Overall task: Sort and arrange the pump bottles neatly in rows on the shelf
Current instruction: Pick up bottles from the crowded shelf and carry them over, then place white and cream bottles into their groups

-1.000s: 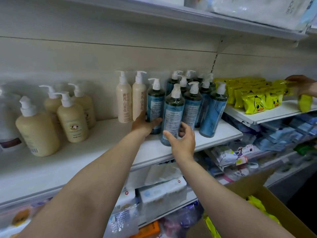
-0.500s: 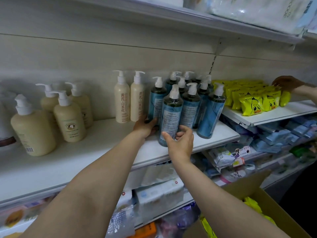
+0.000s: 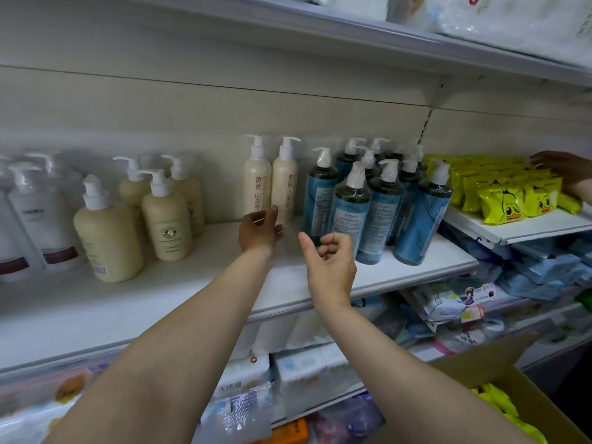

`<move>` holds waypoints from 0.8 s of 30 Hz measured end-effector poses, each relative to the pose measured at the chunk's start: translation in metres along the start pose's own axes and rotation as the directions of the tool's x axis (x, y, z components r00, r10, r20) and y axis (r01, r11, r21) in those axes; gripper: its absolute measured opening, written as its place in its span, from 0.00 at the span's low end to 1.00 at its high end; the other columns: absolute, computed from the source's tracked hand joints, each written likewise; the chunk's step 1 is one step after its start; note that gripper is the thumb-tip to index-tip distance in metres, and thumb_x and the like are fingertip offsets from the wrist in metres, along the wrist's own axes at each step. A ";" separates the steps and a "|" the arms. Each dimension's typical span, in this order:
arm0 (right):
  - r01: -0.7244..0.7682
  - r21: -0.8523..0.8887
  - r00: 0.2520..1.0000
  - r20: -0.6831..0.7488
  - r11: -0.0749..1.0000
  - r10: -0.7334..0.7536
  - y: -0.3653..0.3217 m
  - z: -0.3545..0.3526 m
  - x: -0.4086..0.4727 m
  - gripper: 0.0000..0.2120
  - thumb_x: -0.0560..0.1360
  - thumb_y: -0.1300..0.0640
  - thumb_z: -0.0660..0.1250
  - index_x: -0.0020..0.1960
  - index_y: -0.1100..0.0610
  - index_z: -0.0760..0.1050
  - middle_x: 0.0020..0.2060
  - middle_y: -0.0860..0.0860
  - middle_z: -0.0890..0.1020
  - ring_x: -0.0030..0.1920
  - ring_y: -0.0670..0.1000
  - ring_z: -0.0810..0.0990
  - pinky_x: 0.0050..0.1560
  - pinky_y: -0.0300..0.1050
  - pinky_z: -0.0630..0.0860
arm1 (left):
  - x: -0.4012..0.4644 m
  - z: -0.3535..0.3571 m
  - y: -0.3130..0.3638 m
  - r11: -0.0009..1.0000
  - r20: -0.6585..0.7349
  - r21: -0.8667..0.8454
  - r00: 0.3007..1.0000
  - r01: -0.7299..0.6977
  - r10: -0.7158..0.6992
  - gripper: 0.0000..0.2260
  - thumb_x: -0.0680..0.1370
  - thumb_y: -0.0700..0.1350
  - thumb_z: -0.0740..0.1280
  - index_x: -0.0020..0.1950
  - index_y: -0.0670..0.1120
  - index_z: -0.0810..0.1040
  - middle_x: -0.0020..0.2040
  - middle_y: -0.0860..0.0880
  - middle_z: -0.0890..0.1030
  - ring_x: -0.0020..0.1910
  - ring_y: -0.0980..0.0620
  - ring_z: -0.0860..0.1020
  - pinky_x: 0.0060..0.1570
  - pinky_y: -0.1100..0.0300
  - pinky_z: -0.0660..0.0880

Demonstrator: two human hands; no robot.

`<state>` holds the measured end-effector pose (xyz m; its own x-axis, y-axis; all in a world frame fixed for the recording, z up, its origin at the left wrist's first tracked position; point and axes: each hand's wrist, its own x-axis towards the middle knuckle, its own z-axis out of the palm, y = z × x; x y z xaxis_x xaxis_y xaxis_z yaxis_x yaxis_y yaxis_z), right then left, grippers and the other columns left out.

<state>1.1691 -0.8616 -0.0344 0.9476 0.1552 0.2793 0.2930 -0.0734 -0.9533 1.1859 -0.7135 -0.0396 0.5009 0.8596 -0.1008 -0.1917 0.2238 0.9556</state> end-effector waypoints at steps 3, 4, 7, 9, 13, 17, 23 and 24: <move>-0.013 0.044 0.999 0.047 0.999 0.011 -0.006 0.010 -0.001 0.18 0.73 0.46 0.76 0.53 0.54 0.73 0.39 0.47 0.77 0.38 0.44 0.76 0.40 0.33 0.75 | 0.004 -0.013 0.003 1.000 0.001 0.000 1.000 -0.013 0.013 0.19 0.77 0.52 0.72 0.62 0.42 0.76 0.56 0.43 0.82 0.48 0.46 0.84 0.49 0.51 0.83; -0.020 0.053 0.998 0.054 0.998 0.017 -0.008 0.014 0.000 0.18 0.73 0.46 0.76 0.53 0.54 0.73 0.39 0.47 0.78 0.38 0.43 0.76 0.39 0.30 0.74 | 0.005 -0.016 0.004 1.000 0.001 0.007 1.000 -0.023 0.023 0.19 0.77 0.52 0.71 0.62 0.42 0.76 0.55 0.43 0.82 0.48 0.47 0.83 0.49 0.52 0.83; -0.064 0.063 0.993 0.101 0.996 0.058 -0.014 0.029 0.001 0.18 0.73 0.45 0.75 0.55 0.53 0.73 0.43 0.44 0.79 0.42 0.40 0.78 0.39 0.26 0.71 | 0.008 -0.027 0.009 1.000 -0.016 -0.012 1.000 -0.027 0.026 0.16 0.78 0.51 0.71 0.59 0.42 0.76 0.52 0.44 0.81 0.46 0.50 0.82 0.45 0.55 0.81; -0.107 0.067 0.983 0.155 0.992 0.096 -0.018 0.040 0.003 0.19 0.74 0.43 0.73 0.59 0.52 0.73 0.46 0.43 0.80 0.47 0.41 0.79 0.45 0.30 0.73 | 0.009 -0.031 0.012 1.000 -0.011 -0.017 1.000 -0.019 0.019 0.14 0.78 0.51 0.71 0.57 0.43 0.75 0.51 0.45 0.81 0.45 0.49 0.81 0.43 0.55 0.80; -0.207 0.079 0.950 0.256 0.975 0.181 -0.028 0.056 0.010 0.24 0.78 0.43 0.69 0.69 0.54 0.73 0.61 0.50 0.80 0.61 0.52 0.78 0.65 0.49 0.74 | 0.012 -0.041 0.023 0.990 0.040 0.137 0.999 -0.029 0.024 0.13 0.79 0.57 0.67 0.55 0.48 0.75 0.51 0.45 0.81 0.48 0.47 0.79 0.55 0.49 0.79; -0.321 0.151 0.907 0.333 0.935 0.257 -0.032 0.069 0.020 0.23 0.79 0.41 0.67 0.69 0.50 0.73 0.69 0.51 0.76 0.69 0.55 0.73 0.72 0.55 0.68 | 0.009 -0.051 0.036 0.983 0.043 0.183 0.999 -0.002 -0.006 0.20 0.79 0.60 0.66 0.61 0.45 0.79 0.56 0.44 0.81 0.54 0.45 0.79 0.63 0.47 0.75; -0.398 0.126 0.853 0.417 0.909 0.315 -0.040 0.081 0.017 0.24 0.79 0.38 0.64 0.70 0.49 0.70 0.69 0.53 0.76 0.67 0.56 0.74 0.72 0.57 0.68 | -0.013 -0.068 0.052 0.988 0.035 0.037 0.988 0.148 -0.149 0.12 0.80 0.57 0.66 0.49 0.49 0.75 0.46 0.50 0.76 0.51 0.48 0.74 0.60 0.52 0.75; -0.399 0.122 0.850 0.421 0.909 0.317 -0.042 0.084 0.015 0.26 0.79 0.38 0.63 0.72 0.50 0.70 0.69 0.53 0.76 0.67 0.57 0.74 0.72 0.57 0.69 | -0.019 -0.073 0.056 0.988 0.029 0.018 0.988 0.152 -0.153 0.13 0.79 0.57 0.67 0.53 0.48 0.76 0.47 0.50 0.76 0.52 0.48 0.75 0.62 0.51 0.75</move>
<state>1.1598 -0.7730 0.0000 0.8444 0.5235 -0.1135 -0.1278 -0.0089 -0.9918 1.1043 -0.6836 -0.0047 0.5489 0.8015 -0.2373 -0.0977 0.3435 0.9341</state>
